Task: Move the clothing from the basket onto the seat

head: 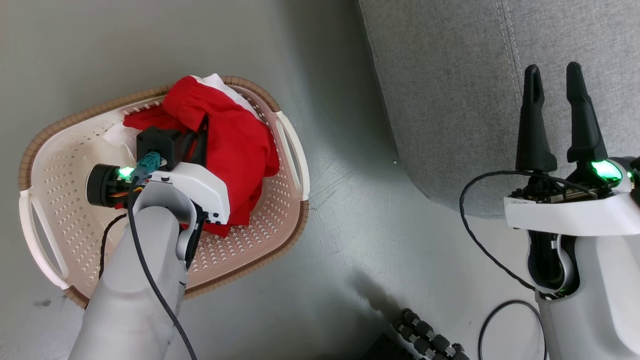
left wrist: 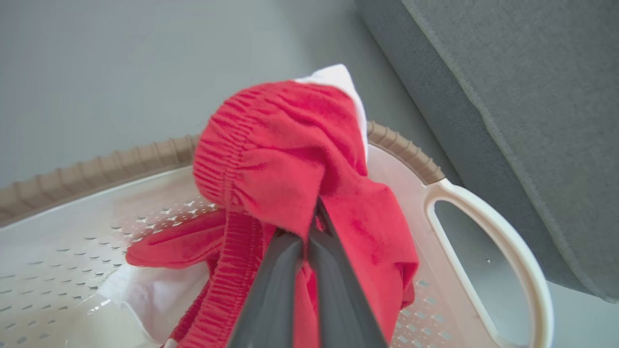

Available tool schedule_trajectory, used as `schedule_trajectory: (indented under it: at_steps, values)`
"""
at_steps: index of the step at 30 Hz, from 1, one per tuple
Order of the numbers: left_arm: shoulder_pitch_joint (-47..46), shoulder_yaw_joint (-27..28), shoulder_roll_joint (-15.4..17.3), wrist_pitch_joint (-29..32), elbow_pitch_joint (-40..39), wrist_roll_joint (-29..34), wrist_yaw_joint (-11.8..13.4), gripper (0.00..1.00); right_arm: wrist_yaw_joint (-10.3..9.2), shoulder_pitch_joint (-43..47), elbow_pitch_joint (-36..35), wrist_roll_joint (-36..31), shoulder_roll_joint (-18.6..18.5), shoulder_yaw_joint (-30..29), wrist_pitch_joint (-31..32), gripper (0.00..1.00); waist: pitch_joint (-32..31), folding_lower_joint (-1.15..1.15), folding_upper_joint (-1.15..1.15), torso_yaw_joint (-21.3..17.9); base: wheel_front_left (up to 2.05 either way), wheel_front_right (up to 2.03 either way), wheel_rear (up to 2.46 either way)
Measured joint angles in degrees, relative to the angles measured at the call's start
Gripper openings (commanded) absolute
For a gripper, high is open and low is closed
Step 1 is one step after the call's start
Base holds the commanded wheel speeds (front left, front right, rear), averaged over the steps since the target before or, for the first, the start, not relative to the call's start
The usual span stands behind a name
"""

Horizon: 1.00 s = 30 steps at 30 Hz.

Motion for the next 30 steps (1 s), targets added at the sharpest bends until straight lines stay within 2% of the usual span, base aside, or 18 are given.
schedule_trajectory:
  at_steps: [12,30]
  values:
    - [0.2,2.2,1.5,-0.2,-0.7,-1.0,0.0,0.0,0.0,-1.0,0.4,0.2,0.0,-0.8,0.0,1.0,-1.4,0.0,0.0,0.9,0.0,0.0,0.0]
    - [5.3,2.0,3.6,-0.2,-16.5,1.5,0.0,0.0,0.0,-2.2,0.8,-3.2,0.0,-1.4,0.0,1.0,-5.9,0.0,0.0,3.8,0.0,0.0,0.0]
